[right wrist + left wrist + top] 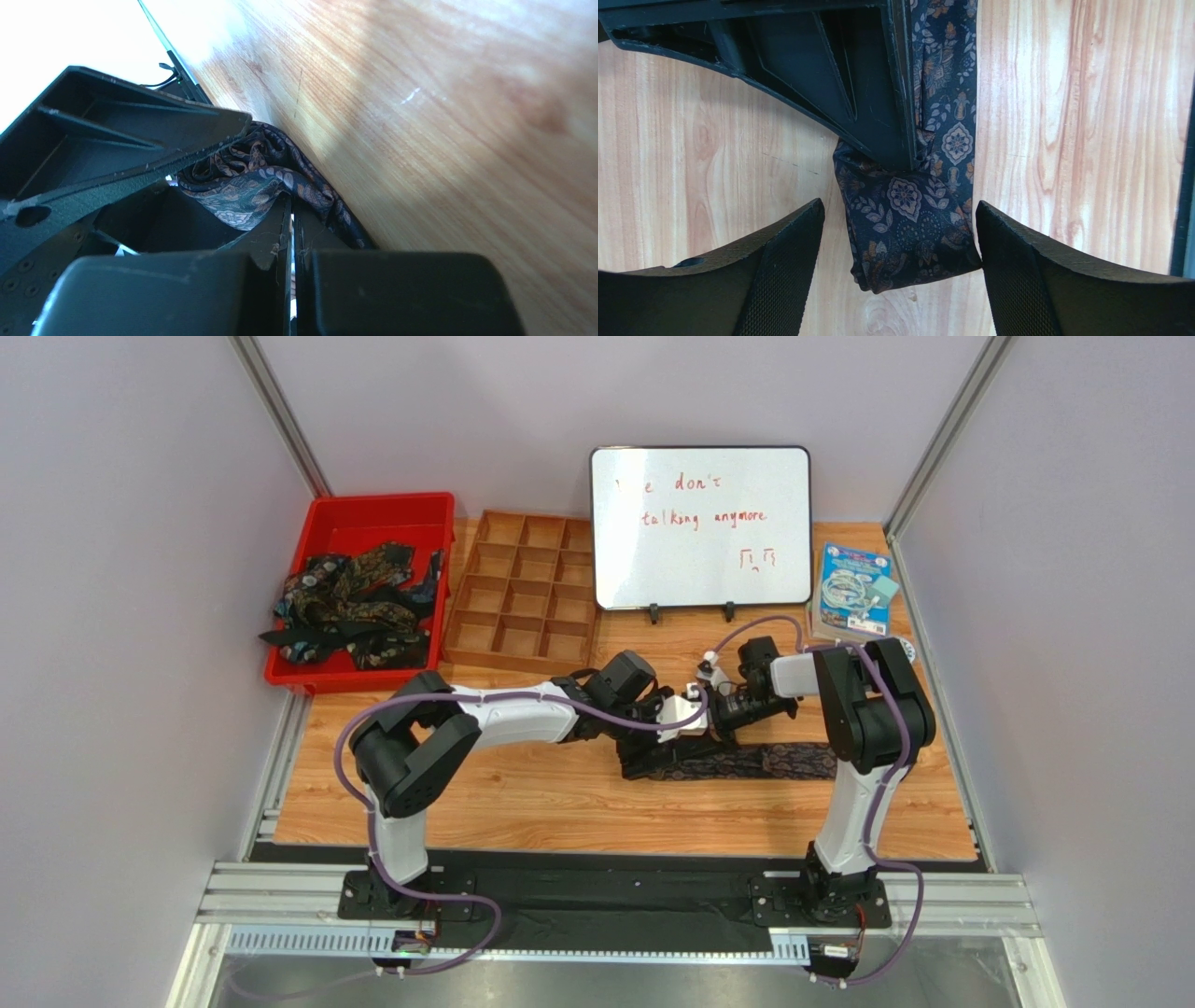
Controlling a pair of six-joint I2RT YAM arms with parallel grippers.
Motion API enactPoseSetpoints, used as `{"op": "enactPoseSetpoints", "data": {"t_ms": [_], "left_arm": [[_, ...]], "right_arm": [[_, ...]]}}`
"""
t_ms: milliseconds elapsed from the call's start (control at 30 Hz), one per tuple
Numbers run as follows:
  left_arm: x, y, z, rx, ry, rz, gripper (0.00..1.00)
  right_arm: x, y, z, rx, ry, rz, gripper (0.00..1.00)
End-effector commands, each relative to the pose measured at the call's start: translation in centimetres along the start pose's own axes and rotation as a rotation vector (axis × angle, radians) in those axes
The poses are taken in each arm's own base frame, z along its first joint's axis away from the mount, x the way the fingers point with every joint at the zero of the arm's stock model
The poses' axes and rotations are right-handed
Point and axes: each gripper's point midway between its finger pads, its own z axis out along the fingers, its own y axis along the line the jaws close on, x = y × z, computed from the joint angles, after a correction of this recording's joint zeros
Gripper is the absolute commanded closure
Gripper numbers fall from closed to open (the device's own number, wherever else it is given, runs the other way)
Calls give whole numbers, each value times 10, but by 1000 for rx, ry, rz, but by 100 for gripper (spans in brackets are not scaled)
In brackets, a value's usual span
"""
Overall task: Roll the ties
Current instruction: Roll the tie at the center of the board.
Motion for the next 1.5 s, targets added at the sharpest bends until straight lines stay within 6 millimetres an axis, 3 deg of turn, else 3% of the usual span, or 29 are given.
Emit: {"op": "enactPoseSetpoints", "data": {"t_ms": [0,133,267,333,367,400,467,567,867,1067,1233,1467], "left_arm": [[-21,-3,-3,31,-27,-32,17],[-15,-7,-3,36,-9,-47,19],[-3,-4,0,11,39,-41,47],[5,-5,1,17,66,-27,53],[8,-6,2,24,77,-30,61],[12,-7,3,27,91,-33,66],[16,-9,3,26,105,-44,77],[20,-9,4,21,114,-66,85],[23,-5,1,-27,109,-84,90],[19,-2,-4,-54,101,-94,92],[5,0,-11,-60,70,-92,93],[-5,-17,-23,8,22,-66,93]], "right_arm": [[9,-24,0,133,-3,73,100],[7,-22,-1,130,-15,70,100],[3,-13,-2,97,-29,58,100],[1,-4,-5,77,-42,37,100],[-2,0,-6,73,-50,33,99],[-1,3,-8,73,-45,42,91],[1,17,-16,47,-52,26,88],[10,34,-26,30,-53,25,80],[34,25,-26,54,15,109,80],[44,-4,-14,127,26,150,85],[34,-26,-4,185,36,202,91],[19,-39,7,201,-32,250,92]]}}
